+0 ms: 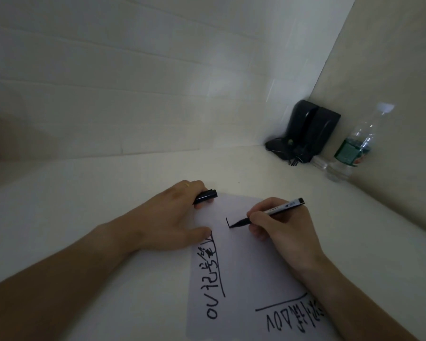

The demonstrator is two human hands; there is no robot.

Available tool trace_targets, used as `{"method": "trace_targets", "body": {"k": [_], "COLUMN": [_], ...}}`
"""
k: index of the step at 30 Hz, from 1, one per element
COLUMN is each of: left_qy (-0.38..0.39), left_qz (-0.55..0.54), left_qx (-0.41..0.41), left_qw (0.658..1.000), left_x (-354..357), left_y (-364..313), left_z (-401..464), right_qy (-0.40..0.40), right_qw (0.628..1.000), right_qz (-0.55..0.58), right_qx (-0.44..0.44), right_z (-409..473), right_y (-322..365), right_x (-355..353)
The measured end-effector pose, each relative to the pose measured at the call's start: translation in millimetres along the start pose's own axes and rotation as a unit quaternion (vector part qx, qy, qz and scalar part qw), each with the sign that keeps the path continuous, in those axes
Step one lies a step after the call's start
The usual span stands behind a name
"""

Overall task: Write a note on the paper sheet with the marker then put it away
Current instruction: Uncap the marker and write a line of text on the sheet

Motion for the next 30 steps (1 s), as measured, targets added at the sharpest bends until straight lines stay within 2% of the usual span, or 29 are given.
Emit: {"method": "trace_targets", "body": {"k": [4, 10, 19, 25, 30], "left_qy": [0.002, 0.006, 0.006, 0.012, 0.016], "left_qz": [-0.004, -0.004, -0.009, -0.006, -0.006], "left_qx": [0.0, -0.009, -0.008, -0.017, -0.018], "left_qw": [1.0, 1.0, 1.0, 1.0, 1.0], "left_x": [0, 0, 0, -1, 0], "left_y": [0, -1, -1, -1, -1], "left_z": [-1, 0, -2, -1, -1], "right_qy": [-0.027, -0.073, -0.021, -0.035, 0.022], "right_qw": [0.999, 0.997, 1.0, 0.999, 0.999], "right_qz": [0.038, -0.004, -0.011, -0.011, -0.014], "right_qx": [0.009, 0.024, 0.008, 0.011, -0.025], "right_z": [0, 2, -3, -2, -7], "right_y": [-1, -7, 1, 1, 11], "right_x": [-4, -15, -7, -11, -1]}}
Point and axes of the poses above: each hand's wrist, its own z-axis towards the middle knuckle, its own x-axis out of the palm, y = z × x, the point moved 9 cm from there along z, towards the middle knuckle, and after that the axes turned 1 degree about z, right-handed, at the moved point
